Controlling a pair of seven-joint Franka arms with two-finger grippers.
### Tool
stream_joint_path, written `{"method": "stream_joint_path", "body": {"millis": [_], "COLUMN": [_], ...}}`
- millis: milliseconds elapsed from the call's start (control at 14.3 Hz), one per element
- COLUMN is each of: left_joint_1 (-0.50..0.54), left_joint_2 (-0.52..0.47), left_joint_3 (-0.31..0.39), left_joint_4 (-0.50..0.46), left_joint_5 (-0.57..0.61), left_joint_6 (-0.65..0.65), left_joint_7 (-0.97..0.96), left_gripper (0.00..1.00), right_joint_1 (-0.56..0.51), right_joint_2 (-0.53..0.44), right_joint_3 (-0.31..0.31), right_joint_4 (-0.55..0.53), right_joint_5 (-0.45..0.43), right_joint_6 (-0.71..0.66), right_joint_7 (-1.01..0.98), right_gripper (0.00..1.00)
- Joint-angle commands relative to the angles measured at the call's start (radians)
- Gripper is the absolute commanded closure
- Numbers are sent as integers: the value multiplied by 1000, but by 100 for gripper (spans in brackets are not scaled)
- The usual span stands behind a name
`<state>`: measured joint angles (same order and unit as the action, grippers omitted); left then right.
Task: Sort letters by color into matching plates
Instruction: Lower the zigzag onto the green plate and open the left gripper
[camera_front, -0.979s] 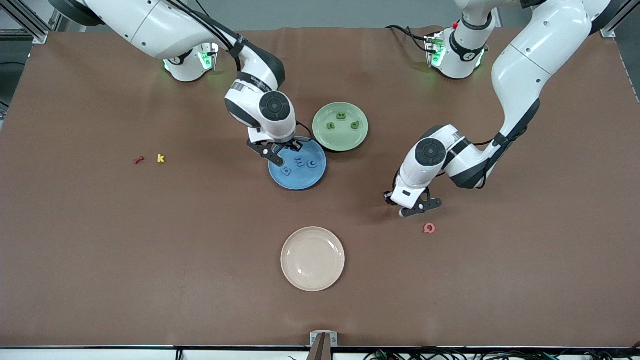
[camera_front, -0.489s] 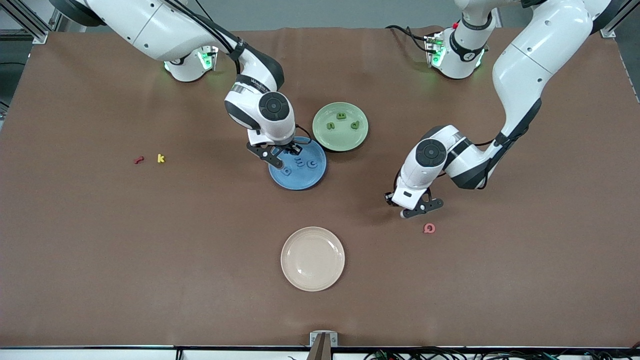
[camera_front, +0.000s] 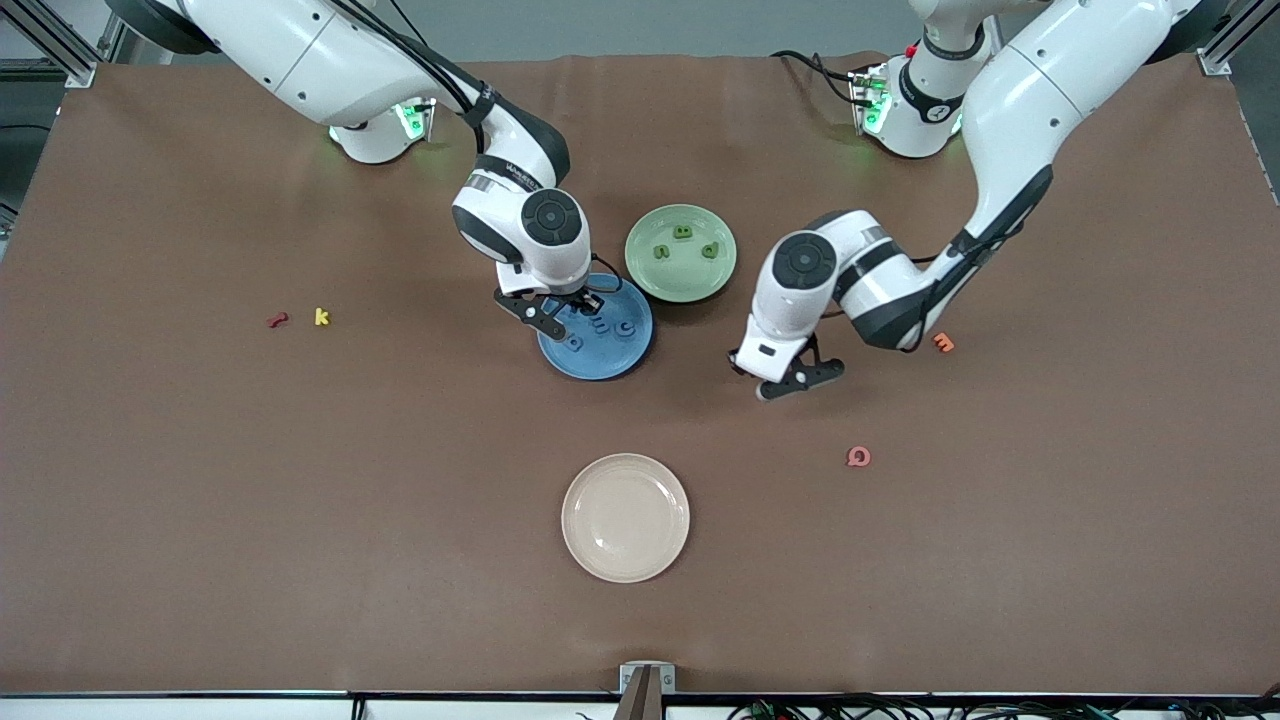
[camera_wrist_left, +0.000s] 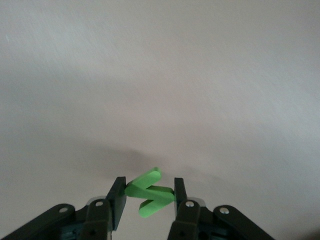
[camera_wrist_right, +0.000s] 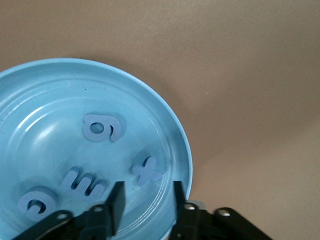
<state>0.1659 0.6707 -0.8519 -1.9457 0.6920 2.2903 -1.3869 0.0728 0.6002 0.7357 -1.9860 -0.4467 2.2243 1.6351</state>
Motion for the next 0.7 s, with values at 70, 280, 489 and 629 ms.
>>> {"method": "stream_joint_path", "body": {"millis": [70,280,489,629], "left_joint_1": [-60,-137,-199,-224], "left_joint_2": [-14,-5,3,6], "left_joint_3": [-55,-55,-55,-53], "left_joint_4": [-18,-36,-42,-47], "left_joint_5": [-12,-32,-83,-95], "left_joint_6": [-51,-55,-55,-55], "left_joint_7": [-125,-185,-210,-210], "left_gripper": [76,76,76,76], "right_joint_1": [16,15,-11,-68], "right_joint_2": [-10,-10,-13,-22], "right_joint_3": [-7,-7,-7,1], "right_joint_4": [-5,3,38,62], "right_joint_5": [-35,-36,-36,-35], "right_joint_6": [8,8,-9,-70], "right_joint_7": [23,22,-45,-151], "right_gripper": [0,0,0,0]}}
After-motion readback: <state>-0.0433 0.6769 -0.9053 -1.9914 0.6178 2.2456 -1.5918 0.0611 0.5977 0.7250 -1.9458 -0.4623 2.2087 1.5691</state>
